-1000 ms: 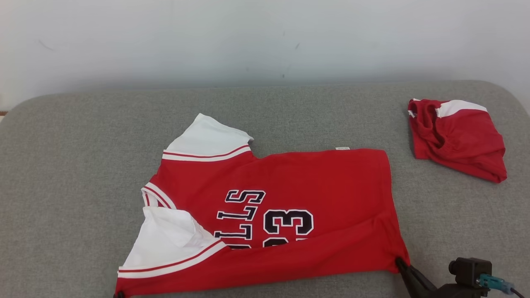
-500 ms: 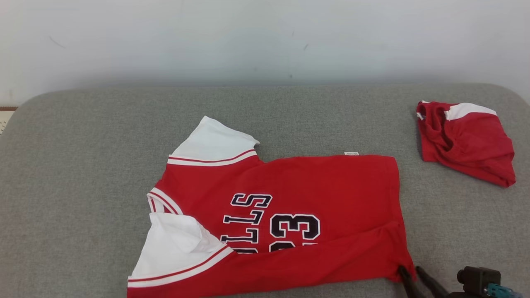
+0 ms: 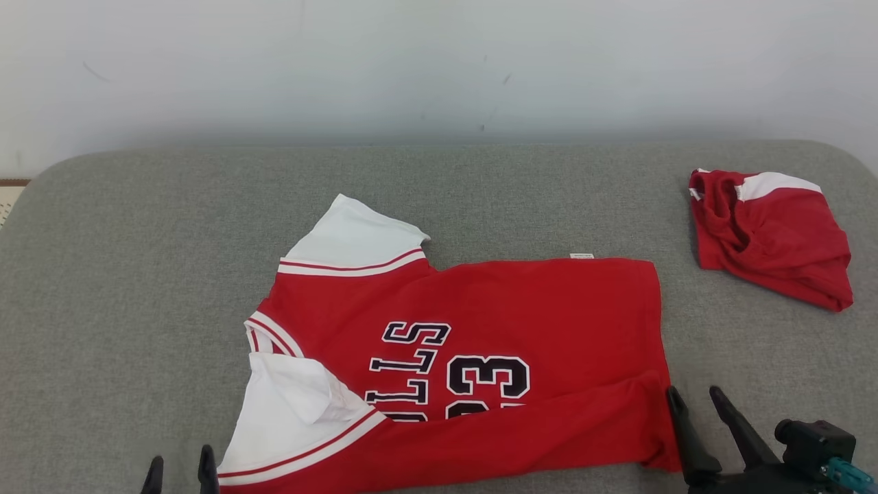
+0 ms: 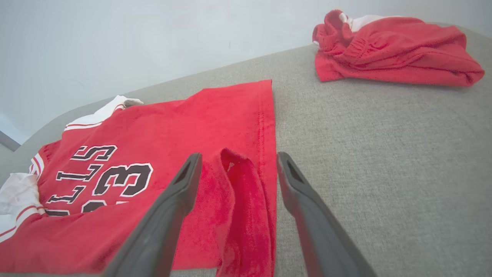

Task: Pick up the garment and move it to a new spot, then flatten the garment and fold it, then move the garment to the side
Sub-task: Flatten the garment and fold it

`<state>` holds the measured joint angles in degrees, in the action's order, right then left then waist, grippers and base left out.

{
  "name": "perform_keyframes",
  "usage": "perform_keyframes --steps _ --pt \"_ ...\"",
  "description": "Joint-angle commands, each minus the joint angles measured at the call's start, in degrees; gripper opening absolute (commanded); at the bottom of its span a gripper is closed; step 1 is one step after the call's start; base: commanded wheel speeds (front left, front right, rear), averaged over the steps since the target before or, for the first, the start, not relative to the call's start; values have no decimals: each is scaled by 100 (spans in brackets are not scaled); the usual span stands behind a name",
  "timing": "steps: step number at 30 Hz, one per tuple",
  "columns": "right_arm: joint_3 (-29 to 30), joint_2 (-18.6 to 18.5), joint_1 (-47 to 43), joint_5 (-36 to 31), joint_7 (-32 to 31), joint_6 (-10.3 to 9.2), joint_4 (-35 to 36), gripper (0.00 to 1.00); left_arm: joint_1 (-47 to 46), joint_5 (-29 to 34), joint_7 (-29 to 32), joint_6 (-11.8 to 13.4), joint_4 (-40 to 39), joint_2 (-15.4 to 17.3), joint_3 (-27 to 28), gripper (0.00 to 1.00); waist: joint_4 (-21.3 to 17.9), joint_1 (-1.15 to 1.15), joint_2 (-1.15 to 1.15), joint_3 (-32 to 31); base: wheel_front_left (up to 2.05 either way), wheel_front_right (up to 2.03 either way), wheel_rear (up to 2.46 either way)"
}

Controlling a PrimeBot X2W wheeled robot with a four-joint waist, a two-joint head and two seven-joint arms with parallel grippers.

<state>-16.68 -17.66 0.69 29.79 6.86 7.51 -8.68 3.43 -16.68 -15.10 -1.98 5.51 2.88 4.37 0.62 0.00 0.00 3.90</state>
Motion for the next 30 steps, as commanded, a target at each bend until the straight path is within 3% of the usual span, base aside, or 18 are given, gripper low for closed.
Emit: perform_keyframes --steps 1,11,18,30 --pt "7 52 109 -173 201 -5 104 100 22 156 -13 47 -192 6 26 100 6 0 0 -6 0 0 0" --pt "3 414 246 -662 693 -5 230 100 -69 869 -13 307 -617 8 -83 100 66 0 0 -75 0 0 0" --pt "137 564 175 -1045 783 -5 220 100 -154 883 -13 498 -674 7 -111 100 109 0 0 -115 0 0 0" --pt "148 728 246 -1180 822 -5 198 100 -524 988 -12 285 -518 19 -131 100 16 0 0 -75 0 0 0"
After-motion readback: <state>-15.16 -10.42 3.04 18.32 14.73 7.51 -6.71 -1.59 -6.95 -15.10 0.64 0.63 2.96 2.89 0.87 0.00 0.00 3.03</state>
